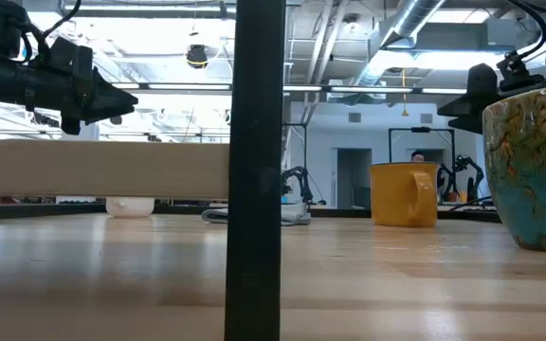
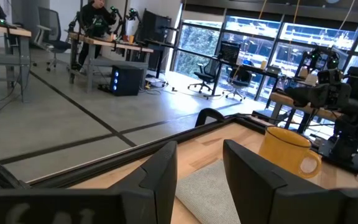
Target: Stack small to large cups/mugs on shelf
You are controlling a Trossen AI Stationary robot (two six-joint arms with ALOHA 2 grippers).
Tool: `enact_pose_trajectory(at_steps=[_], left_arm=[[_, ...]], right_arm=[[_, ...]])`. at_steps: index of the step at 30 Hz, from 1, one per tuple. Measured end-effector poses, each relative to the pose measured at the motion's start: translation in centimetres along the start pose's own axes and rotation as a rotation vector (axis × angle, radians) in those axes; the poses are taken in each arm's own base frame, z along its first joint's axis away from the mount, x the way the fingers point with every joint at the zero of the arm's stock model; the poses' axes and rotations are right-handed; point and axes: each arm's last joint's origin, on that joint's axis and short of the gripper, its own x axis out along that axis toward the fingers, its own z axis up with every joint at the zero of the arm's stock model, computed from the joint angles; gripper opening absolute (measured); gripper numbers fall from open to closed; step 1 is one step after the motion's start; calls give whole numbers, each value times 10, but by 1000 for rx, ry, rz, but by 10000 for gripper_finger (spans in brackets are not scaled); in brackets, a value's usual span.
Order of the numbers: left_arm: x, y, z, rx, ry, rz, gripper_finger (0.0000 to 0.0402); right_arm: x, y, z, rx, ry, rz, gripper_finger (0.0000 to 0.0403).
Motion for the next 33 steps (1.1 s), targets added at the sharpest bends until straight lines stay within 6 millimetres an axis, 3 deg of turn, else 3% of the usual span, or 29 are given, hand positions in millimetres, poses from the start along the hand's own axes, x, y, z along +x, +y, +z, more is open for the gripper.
enact_pose_trajectory(at_steps=[22,28,33], left_arm=[[0,0,1,-99,-11,14,121],[-1,-4,4,31,41,-93,121],[-3,-10,30,150,38,-122,121]], right_arm=[[0,0,0,0,-6,-15,246],[0,0,0,0,-5,-10,246],[0,-1,0,0,-6,-16,246]])
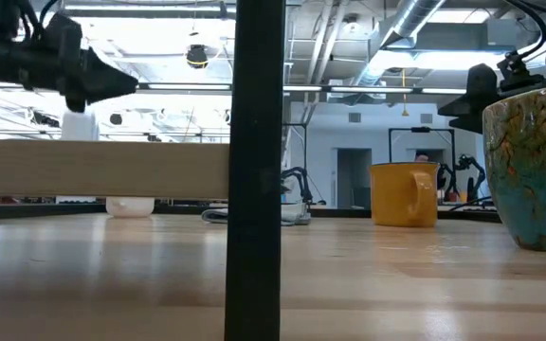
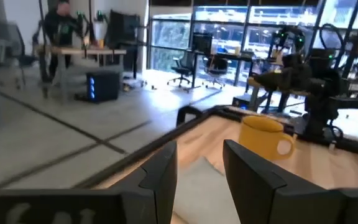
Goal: Stack small to large cups/mugs on shelf
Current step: Put the white mug onto the shelf
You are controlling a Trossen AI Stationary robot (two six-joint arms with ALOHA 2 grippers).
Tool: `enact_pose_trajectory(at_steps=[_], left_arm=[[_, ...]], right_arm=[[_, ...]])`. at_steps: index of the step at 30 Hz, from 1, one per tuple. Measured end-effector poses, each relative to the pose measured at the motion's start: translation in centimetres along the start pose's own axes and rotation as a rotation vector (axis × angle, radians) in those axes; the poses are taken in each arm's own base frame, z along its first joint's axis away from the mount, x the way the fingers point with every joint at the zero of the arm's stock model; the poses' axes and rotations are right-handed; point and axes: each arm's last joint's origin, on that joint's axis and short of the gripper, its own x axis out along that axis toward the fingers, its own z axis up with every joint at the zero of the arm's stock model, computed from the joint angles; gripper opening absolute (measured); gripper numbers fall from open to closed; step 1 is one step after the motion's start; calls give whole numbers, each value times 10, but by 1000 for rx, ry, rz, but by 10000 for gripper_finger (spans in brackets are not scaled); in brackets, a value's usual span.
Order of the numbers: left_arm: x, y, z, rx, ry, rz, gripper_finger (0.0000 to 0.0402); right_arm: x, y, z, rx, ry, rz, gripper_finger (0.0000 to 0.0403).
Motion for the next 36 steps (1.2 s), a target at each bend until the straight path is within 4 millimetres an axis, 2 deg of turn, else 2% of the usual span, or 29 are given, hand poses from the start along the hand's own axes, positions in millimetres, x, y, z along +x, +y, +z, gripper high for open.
enact_pose_trajectory(at_steps=[5,9,13,21,27,33,36], left_arm=[[1,1,26,10,119,115,121],[10,2,44,16,281,211,121],[29,2,64,55,400,279,121],[77,2,95,335,725,288,121],[99,21,91,402,1057,341,116],[116,51,76,204,1116,164,99],[118,69,70,156,1143,200,92]], right_arm=[[0,0,0,0,-1,-4,246],[0,0,0,0,-1,-4,246],[0,0,0,0,-2,-4,246],[0,0,0,0,-2,-4,246],[0,0,0,0,-2,-4,246],[0,0,0,0,-2,-5,246],[0,0,0,0,-2,-5,246]])
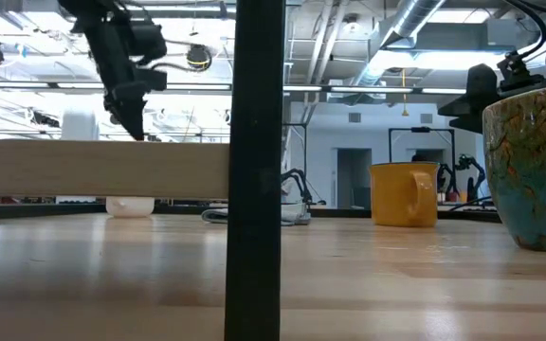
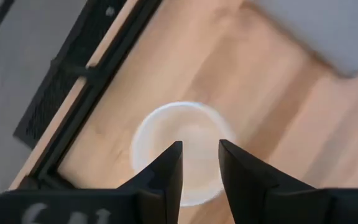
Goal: Stack small to large cups/mugs on shelf
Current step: Put the white mug onto the shelf
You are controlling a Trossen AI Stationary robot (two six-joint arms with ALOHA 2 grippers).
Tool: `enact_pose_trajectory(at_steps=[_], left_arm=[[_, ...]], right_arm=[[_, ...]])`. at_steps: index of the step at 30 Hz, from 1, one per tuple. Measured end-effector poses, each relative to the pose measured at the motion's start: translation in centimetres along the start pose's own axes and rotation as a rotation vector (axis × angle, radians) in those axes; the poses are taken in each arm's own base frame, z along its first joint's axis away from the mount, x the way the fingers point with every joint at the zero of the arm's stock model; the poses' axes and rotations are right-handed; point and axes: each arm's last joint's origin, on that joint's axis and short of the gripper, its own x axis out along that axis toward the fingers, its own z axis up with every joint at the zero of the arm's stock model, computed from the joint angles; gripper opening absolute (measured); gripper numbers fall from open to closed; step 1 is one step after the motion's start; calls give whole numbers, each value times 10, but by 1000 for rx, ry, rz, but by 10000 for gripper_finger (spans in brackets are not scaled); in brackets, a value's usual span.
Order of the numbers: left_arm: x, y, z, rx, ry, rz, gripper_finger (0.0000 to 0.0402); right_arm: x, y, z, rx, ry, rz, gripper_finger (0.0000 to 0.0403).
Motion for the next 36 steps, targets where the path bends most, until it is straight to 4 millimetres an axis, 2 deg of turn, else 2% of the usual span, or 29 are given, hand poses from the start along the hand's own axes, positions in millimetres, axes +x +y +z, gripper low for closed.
enact_pose_trajectory(at_steps=[5,8,22,26,36], left_arm=[[12,22,-5,-85,60,30,87],[19,29,-7,-78,90,32,87],[69,36,-6,-67,263,-5,87],[76,36,-6,-43,290,-11,87],[75,36,-6,-51,285,-12,87]], right_arm=[[0,0,0,0,0,0,246],[0,0,0,0,0,-2,246],[0,0,0,0,-1,-2,246],[0,0,0,0,-1,-1,246],[0,0,0,0,-1,-2,246]])
